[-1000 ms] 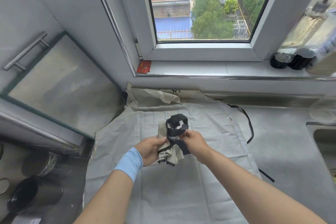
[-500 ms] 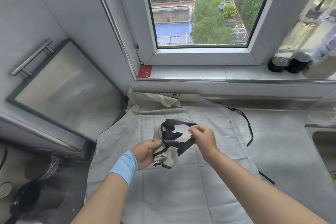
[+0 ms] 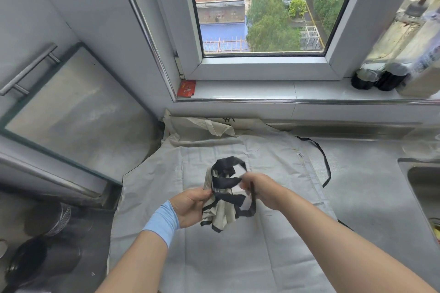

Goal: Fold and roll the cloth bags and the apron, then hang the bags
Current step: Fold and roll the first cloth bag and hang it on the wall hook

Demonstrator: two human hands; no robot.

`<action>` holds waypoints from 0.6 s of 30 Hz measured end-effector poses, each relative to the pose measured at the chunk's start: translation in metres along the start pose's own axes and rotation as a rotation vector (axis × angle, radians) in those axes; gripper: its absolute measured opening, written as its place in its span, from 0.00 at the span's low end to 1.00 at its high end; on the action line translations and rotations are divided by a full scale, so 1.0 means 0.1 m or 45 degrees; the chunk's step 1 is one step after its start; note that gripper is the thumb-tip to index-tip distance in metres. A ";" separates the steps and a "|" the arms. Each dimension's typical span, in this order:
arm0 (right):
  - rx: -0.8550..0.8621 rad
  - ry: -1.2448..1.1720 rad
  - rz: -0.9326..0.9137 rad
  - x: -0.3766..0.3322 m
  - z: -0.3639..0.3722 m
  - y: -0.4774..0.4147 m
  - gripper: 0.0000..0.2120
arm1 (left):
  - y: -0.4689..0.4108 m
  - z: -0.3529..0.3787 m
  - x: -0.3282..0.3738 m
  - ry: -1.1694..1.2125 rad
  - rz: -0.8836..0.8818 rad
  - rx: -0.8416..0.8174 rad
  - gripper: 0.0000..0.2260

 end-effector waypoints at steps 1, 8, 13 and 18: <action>-0.032 -0.212 -0.015 -0.03 -0.05 -0.01 0.11 | -0.02 -0.04 0.00 -0.012 -0.001 0.055 0.15; -0.244 -0.544 -0.126 -0.23 -0.16 0.11 0.10 | -0.19 -0.51 -0.15 -0.371 -0.036 0.671 0.11; -0.034 0.149 -0.178 -0.18 0.36 0.04 0.09 | -0.26 -0.53 -0.14 -1.038 -0.072 0.808 0.09; 0.169 0.386 -0.218 0.05 0.66 -0.16 0.06 | -0.18 -0.52 -0.03 -1.235 0.026 0.896 0.14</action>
Point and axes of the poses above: each hand's wrist, its own y-axis away from the middle knuckle, its own z-axis out of the palm, x = y × z, the point moved 6 cm from there along -y, towards the middle knuckle, and after that the axes turned 15 degrees about z, right-handed, at the moved point
